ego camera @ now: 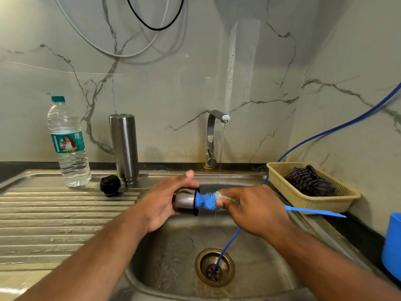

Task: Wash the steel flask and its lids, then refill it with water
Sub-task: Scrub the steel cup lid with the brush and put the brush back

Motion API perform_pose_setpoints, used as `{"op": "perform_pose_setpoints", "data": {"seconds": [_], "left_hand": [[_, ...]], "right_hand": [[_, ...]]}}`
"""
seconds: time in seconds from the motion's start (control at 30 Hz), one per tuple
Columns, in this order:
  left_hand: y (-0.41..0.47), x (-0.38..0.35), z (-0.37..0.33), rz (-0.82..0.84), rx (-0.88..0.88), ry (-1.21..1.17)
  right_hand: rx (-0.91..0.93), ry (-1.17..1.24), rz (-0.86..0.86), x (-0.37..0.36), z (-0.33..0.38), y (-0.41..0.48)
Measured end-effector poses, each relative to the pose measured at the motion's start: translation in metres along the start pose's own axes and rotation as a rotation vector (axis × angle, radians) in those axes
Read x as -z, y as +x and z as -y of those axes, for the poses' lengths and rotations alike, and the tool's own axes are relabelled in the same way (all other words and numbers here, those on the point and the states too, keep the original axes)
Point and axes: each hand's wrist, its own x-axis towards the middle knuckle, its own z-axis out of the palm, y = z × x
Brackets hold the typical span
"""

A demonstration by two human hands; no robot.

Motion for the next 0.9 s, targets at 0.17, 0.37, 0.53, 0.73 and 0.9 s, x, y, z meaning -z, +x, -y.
{"op": "perform_pose_setpoints", "data": {"seconds": [0.17,0.37,0.53,0.73,0.9], "left_hand": [[0.003,0.016,0.002,-0.164,0.231,-0.034],[0.0,0.009,0.001,0.077,0.273,-0.02],[0.007,0.004,0.001,-0.13,0.033,-0.071],[0.002,0.007,-0.006,-0.3,-0.053,-0.09],[0.002,-0.014,0.004,-0.217,0.016,0.186]], "right_hand": [[0.253,-0.212,-0.189,-0.004,-0.003,0.005],[0.057,-0.018,-0.144,-0.003,0.0,0.001],[0.008,0.047,-0.115,0.006,-0.002,0.005],[0.129,0.02,-0.188,0.009,-0.009,0.005],[0.193,-0.168,-0.187,0.008,0.002,0.003]]}}
